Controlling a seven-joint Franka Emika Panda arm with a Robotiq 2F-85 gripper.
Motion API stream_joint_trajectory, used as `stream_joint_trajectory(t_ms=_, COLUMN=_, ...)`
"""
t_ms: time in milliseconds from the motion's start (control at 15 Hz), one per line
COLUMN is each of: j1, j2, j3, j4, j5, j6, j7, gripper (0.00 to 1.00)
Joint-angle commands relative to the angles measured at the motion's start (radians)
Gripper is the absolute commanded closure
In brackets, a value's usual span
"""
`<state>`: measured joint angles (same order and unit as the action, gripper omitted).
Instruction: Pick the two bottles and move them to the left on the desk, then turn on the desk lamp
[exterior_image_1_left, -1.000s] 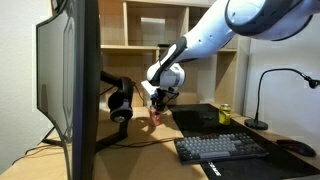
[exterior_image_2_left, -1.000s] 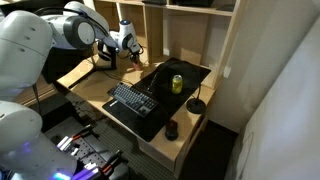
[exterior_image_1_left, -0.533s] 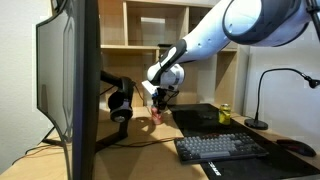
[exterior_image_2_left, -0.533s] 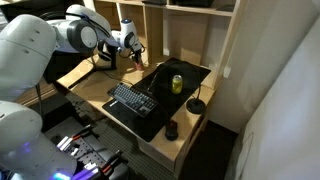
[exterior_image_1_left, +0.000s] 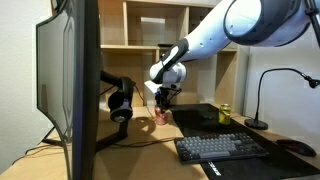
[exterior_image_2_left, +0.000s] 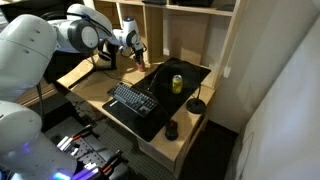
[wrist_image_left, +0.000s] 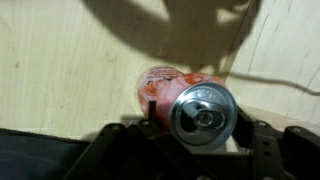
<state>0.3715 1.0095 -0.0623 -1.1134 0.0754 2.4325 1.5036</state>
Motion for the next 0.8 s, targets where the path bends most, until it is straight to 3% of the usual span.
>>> stream_joint_trajectory(t_ms=0, j1=-0.035, j2=-0.011, j3=0.039, j4=-0.035, j5=0.027, j6=0.01, j7=0.018, gripper=0.56)
stream_joint_trajectory(t_ms=267, j1=-0.05, j2=-0.035, j3=0.073, j4=-0.069, j5=0.072, j6=0.034, j7=-0.005, gripper=0.56)
stream_joint_trajectory(t_ms=733, j1=-0.039, j2=-0.049, j3=0.07, j4=-0.12, j5=0.066, j6=0.1, j7=-0.016, gripper=0.56)
